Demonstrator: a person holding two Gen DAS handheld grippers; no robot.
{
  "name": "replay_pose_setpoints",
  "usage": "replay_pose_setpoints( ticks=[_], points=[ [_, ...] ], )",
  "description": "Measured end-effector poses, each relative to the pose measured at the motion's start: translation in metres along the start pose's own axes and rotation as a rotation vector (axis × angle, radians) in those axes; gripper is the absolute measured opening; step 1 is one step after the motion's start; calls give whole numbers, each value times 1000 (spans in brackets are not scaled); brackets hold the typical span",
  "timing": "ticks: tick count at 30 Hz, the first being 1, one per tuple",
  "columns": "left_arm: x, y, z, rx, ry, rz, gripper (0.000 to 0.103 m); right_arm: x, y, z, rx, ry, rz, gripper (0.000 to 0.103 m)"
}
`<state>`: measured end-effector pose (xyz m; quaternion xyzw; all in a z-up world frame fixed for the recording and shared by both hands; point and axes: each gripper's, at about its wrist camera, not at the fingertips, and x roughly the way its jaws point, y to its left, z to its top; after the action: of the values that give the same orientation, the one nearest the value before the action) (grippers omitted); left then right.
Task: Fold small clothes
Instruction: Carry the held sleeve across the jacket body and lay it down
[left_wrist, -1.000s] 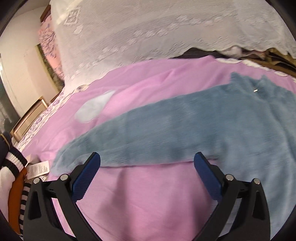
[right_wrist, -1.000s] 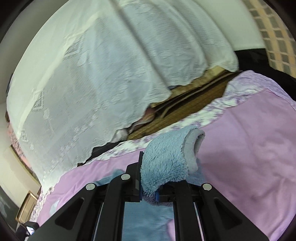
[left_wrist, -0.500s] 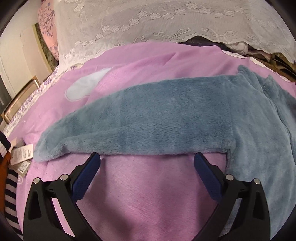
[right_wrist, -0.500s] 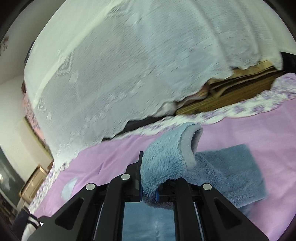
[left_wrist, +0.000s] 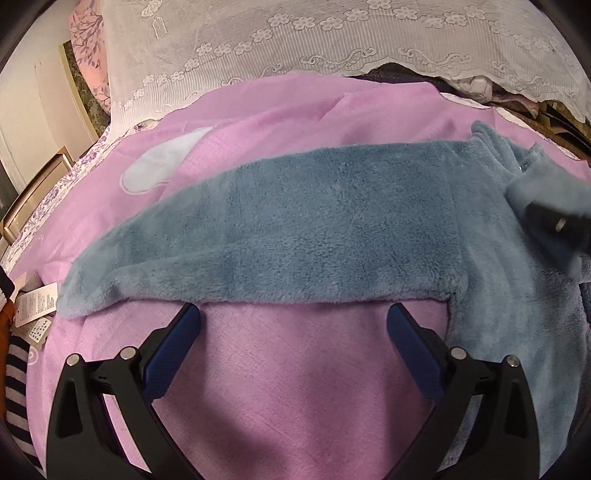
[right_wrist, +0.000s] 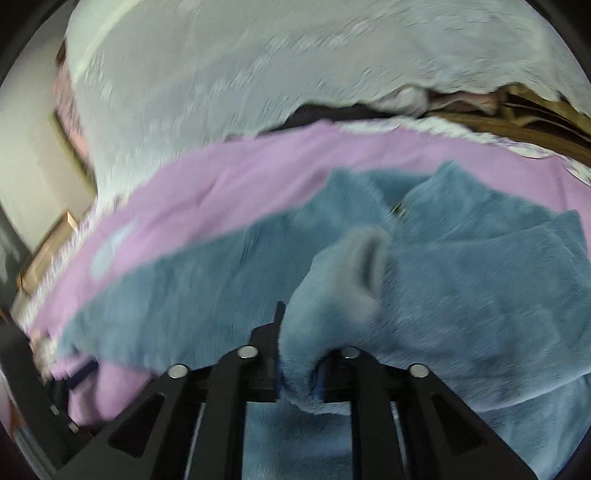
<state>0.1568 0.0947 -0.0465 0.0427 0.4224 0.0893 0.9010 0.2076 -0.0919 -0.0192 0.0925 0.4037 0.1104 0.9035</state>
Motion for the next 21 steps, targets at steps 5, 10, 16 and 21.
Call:
replay_pose_setpoints(
  ticks=[5, 10, 16, 21],
  points=[
    [1, 0, 0, 2, 1, -1, 99, -27, 21, -8, -135, -30, 49, 52],
    [1, -2, -1, 15, 1, 9, 99, -54, -10, 5, -40, -128, -32, 51],
    [1, -2, -1, 20, 1, 8, 99, 9, -8, -1, -36, 111, -100, 33],
    [-10, -1, 0, 36, -35, -22, 99, -25, -6, -2, -59, 17, -9, 34]
  ],
)
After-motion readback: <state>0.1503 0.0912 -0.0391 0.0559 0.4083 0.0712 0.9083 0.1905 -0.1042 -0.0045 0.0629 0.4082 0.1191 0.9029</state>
